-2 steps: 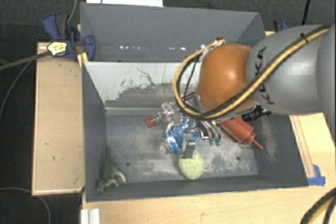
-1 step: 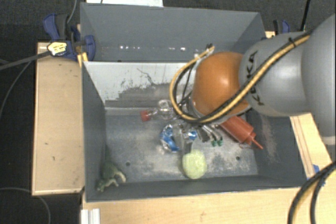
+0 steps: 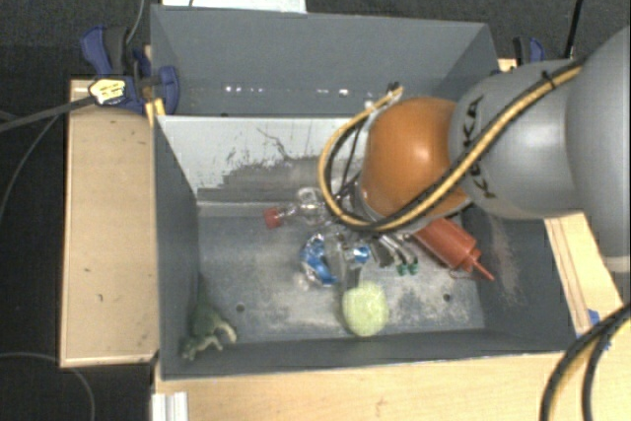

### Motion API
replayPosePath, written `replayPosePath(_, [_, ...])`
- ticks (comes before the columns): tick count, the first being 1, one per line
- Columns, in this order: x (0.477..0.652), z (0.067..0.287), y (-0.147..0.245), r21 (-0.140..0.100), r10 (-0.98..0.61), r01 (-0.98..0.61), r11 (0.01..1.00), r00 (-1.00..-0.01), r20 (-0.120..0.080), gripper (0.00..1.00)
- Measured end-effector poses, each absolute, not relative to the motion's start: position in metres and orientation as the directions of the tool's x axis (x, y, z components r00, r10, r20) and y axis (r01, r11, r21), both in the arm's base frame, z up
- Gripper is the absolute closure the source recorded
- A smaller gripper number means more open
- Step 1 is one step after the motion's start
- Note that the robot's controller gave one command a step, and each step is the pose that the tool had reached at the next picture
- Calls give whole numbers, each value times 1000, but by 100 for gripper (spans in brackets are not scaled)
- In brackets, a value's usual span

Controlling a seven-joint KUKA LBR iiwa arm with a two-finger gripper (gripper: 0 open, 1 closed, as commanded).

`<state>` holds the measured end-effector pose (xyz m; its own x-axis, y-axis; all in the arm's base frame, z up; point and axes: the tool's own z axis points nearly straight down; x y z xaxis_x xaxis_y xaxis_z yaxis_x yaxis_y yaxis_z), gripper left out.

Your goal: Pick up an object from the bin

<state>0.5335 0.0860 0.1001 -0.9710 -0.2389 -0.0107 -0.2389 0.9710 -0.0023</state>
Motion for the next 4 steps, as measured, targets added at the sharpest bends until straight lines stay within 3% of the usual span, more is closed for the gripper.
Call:
replayPosePath(2, [535,212,89,-1,-265,-265,964,-964,-8,100])
replayPosePath(3, [578,191,33,-1,-316,-316,949,-949,-8,0])
replayPosePath(4, [578,191,33,-1,-315,-315,949,-949,-9,0])
